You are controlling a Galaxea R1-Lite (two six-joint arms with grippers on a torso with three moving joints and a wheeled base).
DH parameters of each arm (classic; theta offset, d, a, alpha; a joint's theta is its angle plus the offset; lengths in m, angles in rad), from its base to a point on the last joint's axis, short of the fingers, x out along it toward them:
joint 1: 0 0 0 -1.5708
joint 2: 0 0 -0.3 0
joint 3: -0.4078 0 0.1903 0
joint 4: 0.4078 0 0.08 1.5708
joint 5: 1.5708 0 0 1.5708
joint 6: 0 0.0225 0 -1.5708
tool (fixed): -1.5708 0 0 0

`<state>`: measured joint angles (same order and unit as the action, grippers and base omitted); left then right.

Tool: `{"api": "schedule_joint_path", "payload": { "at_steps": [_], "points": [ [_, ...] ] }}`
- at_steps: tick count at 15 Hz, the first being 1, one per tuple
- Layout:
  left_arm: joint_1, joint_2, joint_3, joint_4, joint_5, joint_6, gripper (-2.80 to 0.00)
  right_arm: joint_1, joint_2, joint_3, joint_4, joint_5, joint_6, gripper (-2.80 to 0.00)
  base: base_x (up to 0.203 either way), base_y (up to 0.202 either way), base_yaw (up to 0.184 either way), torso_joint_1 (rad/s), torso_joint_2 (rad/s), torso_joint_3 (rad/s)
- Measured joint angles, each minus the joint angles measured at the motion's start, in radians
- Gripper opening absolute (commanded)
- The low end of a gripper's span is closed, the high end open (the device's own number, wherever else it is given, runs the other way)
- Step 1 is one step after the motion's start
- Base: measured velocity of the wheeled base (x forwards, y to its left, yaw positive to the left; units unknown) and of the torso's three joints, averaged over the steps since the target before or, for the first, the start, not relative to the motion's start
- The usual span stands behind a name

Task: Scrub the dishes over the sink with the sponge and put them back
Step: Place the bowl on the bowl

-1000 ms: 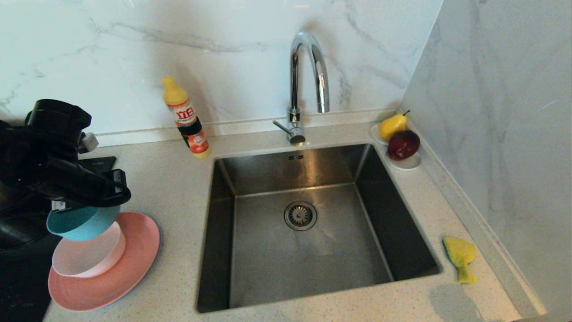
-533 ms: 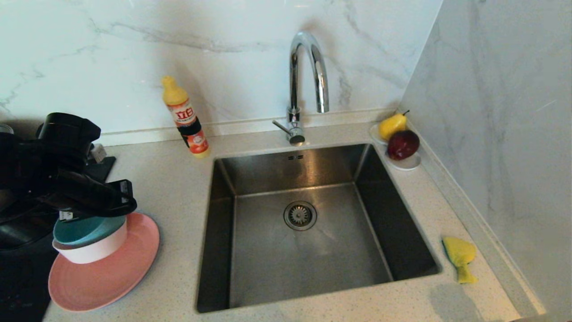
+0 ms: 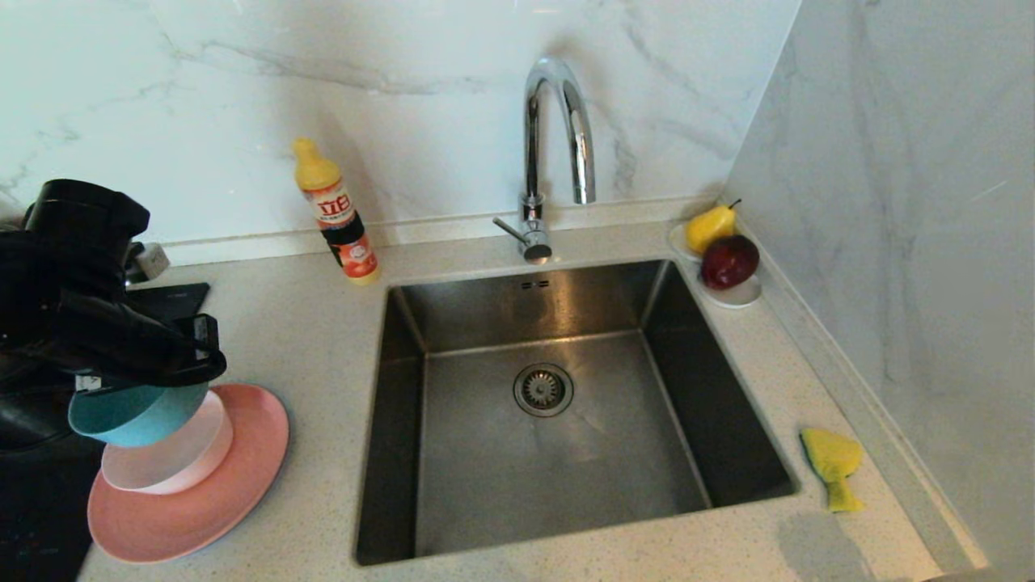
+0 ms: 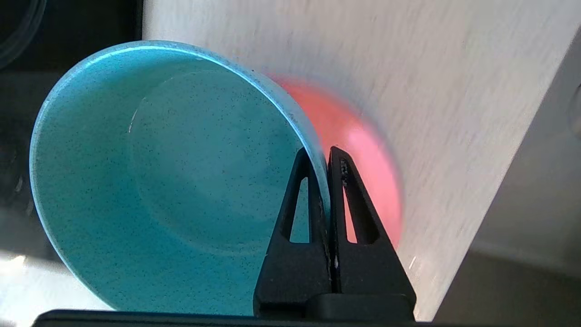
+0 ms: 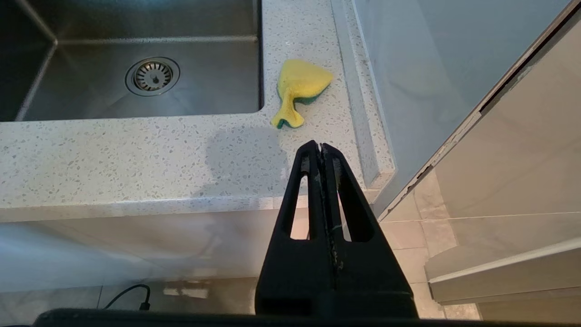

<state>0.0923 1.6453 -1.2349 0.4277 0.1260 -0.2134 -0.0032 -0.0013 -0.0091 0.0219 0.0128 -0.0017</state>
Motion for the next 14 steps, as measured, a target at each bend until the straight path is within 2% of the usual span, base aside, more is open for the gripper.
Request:
{"api": "schedule_joint_path", "payload": {
  "at_steps": [6,13,14],
  "points": [
    [0.001,-0.014,0.089,-0.023,0.002,0.004,-2.8,0.0,0.0,0.0,0.0,-0.001,0.0,-2.8,0.0,0.0,0.0,0.0,0.0,0.0],
    [0.001,0.005,0.098,-0.027,0.002,0.002,-2.8,0.0,0.0,0.0,0.0,-0.001,0.0,-2.8,0.0,0.0,0.0,0.0,0.0,0.0],
    [0.001,0.007,0.098,-0.029,0.003,0.002,0.0,0.0,0.0,0.0,0.0,-0.001,0.0,-2.8,0.0,0.0,0.0,0.0,0.0,0.0]
  ]
}}
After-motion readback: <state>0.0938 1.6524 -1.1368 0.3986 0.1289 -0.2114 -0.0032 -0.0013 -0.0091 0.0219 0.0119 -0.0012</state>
